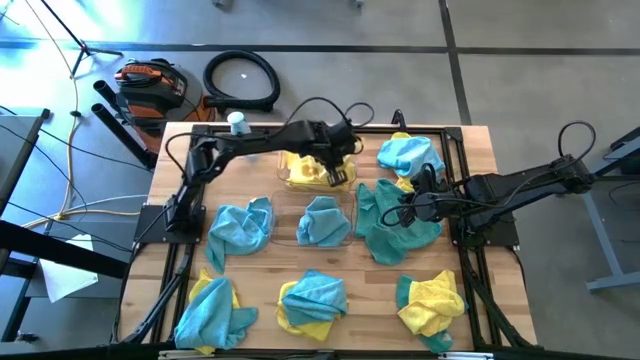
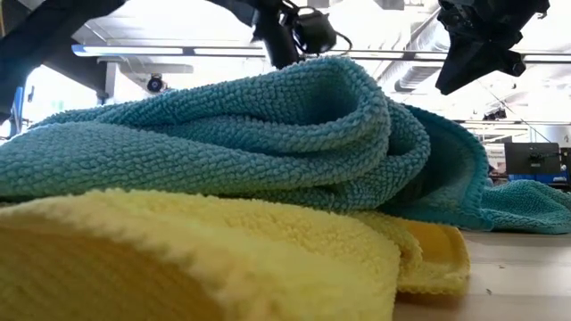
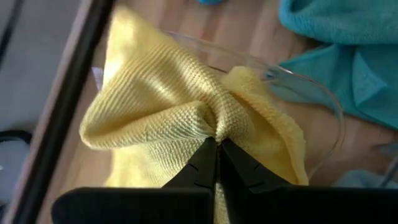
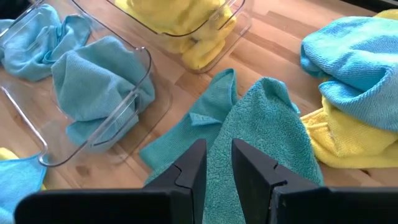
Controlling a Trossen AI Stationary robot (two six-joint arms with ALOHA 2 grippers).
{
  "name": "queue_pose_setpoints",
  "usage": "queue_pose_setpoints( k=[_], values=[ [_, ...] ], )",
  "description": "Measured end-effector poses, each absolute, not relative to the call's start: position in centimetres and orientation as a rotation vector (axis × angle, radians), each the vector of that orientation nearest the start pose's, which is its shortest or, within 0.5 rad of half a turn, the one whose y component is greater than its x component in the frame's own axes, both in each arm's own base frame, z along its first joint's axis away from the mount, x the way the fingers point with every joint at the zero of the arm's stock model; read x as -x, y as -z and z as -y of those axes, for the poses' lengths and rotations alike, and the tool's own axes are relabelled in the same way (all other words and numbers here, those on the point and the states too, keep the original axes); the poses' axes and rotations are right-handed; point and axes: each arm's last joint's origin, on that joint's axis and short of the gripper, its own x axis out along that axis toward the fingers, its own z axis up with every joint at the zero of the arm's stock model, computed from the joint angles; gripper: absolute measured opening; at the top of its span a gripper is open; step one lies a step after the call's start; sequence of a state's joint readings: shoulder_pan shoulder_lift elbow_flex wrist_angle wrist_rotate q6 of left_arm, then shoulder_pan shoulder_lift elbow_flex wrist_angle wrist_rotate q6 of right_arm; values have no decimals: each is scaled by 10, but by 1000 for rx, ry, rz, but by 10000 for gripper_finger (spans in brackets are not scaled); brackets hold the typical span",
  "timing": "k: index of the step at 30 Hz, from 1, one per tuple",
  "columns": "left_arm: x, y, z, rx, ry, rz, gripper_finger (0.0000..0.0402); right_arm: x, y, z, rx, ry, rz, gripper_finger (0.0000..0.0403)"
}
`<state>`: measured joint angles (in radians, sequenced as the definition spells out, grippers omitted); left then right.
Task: Sort microfiber towel by color & place in baskets
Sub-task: Put the yellow microfiber cloth into the top transparent bin, then put the blue microfiber cloth into the bottom transparent bin
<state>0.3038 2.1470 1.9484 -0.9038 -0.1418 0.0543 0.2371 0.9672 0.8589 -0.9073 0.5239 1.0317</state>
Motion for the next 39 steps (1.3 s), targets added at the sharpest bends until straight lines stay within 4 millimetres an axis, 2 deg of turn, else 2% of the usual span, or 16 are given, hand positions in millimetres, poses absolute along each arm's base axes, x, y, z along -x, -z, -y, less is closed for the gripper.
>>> queue_pose_setpoints(
  k=[4, 12, 18, 27, 31, 39],
  values=[
    [-444, -230, -143, 75, -352, -1138, 0, -168, -275, -26, -569, 700, -700, 71],
    [-451, -206, -150, 165, -339, -1154, 0, -168, -275, -26, -570, 700, -700, 71],
    [-452, -206, -150, 193, -358, -1144, 8, -168, -275, -26, -569, 700, -700, 71],
    [-453, -206, -149, 188, -354, -1135, 73, -168, -275, -26, -570, 700, -700, 71],
    [-449, -218, -147, 186, -362, -1126, 94, -168, -275, -26, -569, 700, -700, 71],
    [-428, -281, -141, 243, -412, -978, 99, -168, -275, -26, -570, 699, -701, 71]
  ],
)
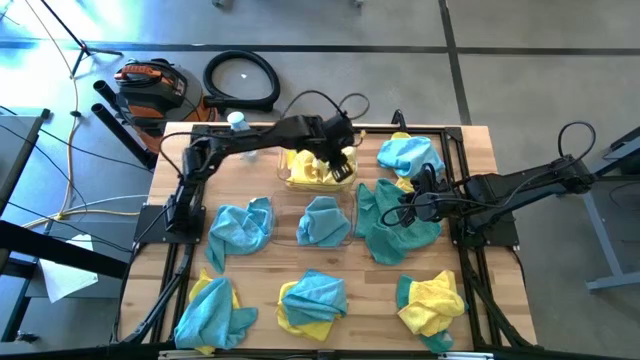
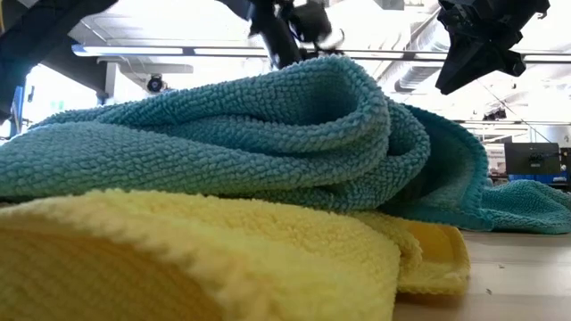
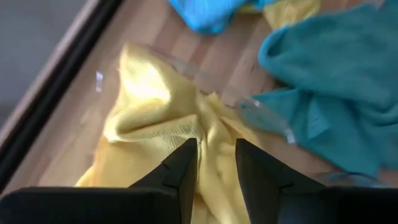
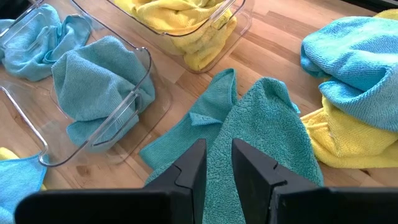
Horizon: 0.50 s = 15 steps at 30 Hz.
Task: Sort microfiber towel by color & place in baskets
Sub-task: Put the blue microfiber cloth into the bottom transparent bin
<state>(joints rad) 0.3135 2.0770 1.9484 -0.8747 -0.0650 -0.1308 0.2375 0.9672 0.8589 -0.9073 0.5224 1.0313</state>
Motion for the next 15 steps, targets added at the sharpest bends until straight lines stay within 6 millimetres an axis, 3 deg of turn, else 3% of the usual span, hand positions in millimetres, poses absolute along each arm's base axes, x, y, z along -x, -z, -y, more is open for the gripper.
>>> queue_pose_setpoints(
  k=[4, 8, 15],
  values=[
    [-409, -316, -129, 273, -420, -931, 99, -168, -275, -26, -578, 701, -699, 71],
    [-393, -338, -103, 257, -378, -922, 99, -168, -272, -25, -594, 689, -724, 71],
    [-371, -329, -41, 244, -387, -895, 99, -159, -230, -29, -675, 618, -954, 71]
  ],
)
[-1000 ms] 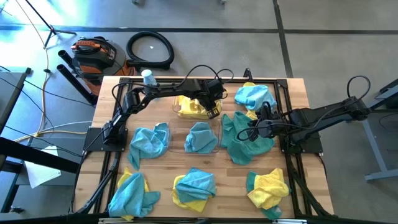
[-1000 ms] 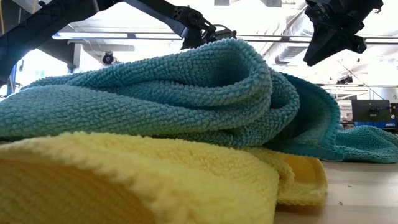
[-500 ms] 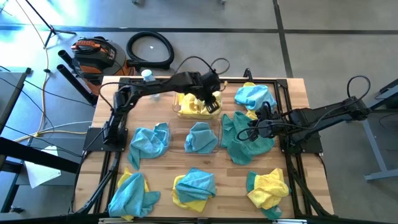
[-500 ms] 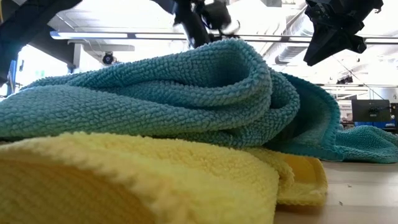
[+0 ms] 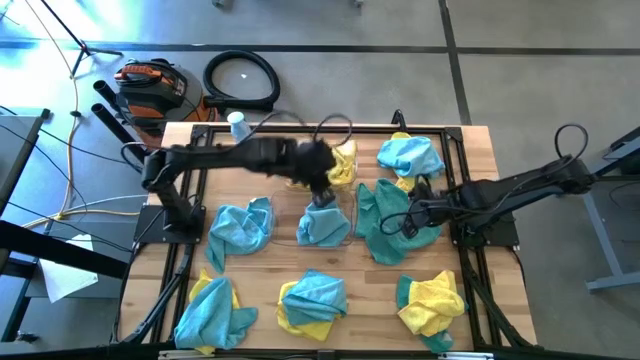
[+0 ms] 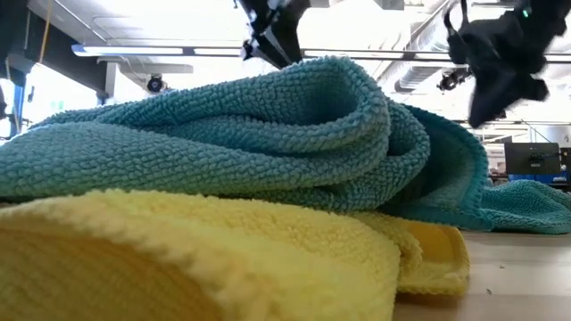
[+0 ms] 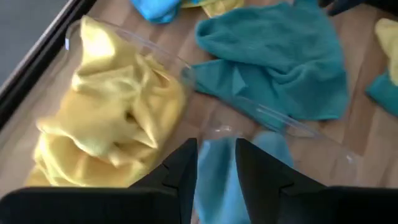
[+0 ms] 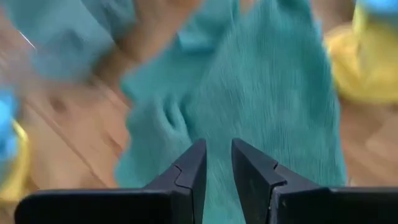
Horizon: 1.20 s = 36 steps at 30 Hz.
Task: Sort microfiber towel by color & place in baskets
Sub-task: Put the blue microfiber cloth into the bottom transparent bin
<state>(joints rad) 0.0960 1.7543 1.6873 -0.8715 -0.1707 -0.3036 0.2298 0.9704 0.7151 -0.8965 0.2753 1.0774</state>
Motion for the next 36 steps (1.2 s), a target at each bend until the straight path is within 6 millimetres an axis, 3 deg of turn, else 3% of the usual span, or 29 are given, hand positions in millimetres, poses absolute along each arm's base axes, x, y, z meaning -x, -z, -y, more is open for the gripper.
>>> queue_pose_setpoints(
  k=[6, 16, 23, 29, 36],
  values=[
    [-342, -324, -1, 309, -405, -861, 99, -158, -199, -32, -747, 557, -1008, 71],
    [-280, -321, 44, 336, -447, -783, 99, -163, -183, -28, -599, 582, -1067, 71],
    [-245, -312, 56, 376, -482, -741, 99, -176, -161, -27, -549, 652, -1169, 71],
    [-227, -313, 58, 381, -473, -728, 99, -187, -142, -29, -570, 693, -1226, 70],
    [-202, -318, 58, 327, -442, -762, 99, -192, -139, -31, -639, 755, -1231, 9]
  ],
)
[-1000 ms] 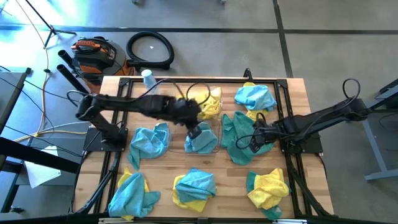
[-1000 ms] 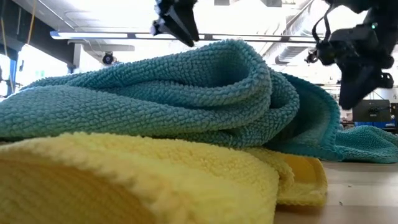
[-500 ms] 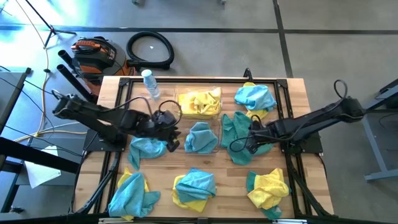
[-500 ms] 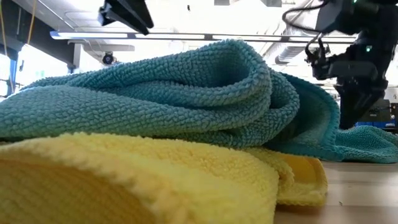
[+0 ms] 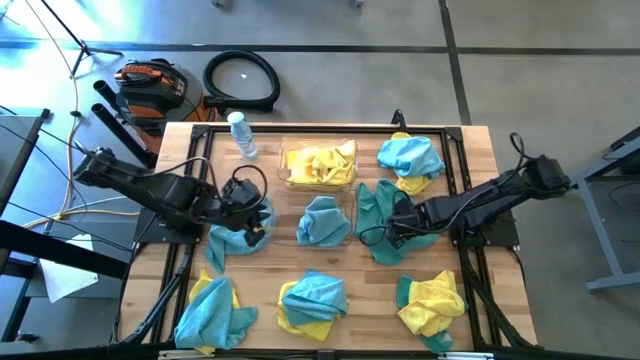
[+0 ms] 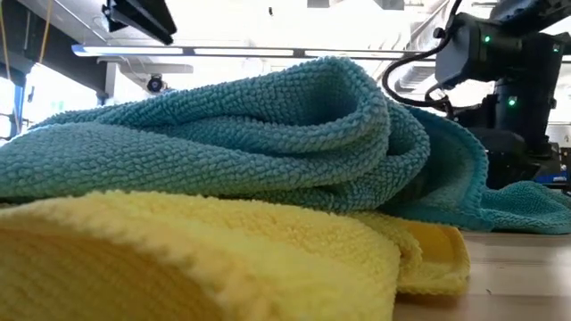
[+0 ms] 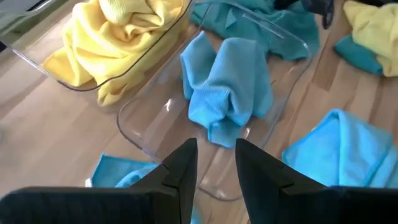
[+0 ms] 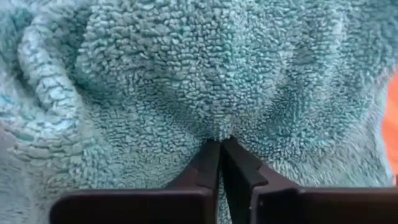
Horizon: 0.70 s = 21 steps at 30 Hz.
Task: Sort microfiber towel by color & place in baskets
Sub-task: Put the blue microfiber cloth into the bottom transparent bin
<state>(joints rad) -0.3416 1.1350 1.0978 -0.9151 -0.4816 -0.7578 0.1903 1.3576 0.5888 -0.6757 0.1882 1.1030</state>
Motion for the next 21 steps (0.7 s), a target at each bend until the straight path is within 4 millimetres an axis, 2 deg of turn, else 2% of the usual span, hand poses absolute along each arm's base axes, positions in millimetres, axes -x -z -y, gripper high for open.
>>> queue_pose_setpoints(
  k=[2, 6, 15, 21],
  values=[
    [-194, -317, 57, 313, -437, -776, 99, -192, -150, -33, -667, 780, -1212, 8],
    [-177, -315, 55, 300, -421, -783, 99, -198, -187, -40, -672, 810, -1131, 3],
    [-149, -285, 47, 274, -412, -804, 99, -209, -302, -57, -572, 851, -863, 1],
    [-135, -266, 42, 272, -425, -825, 99, -216, -370, -67, -526, 767, -546, 0]
  ],
)
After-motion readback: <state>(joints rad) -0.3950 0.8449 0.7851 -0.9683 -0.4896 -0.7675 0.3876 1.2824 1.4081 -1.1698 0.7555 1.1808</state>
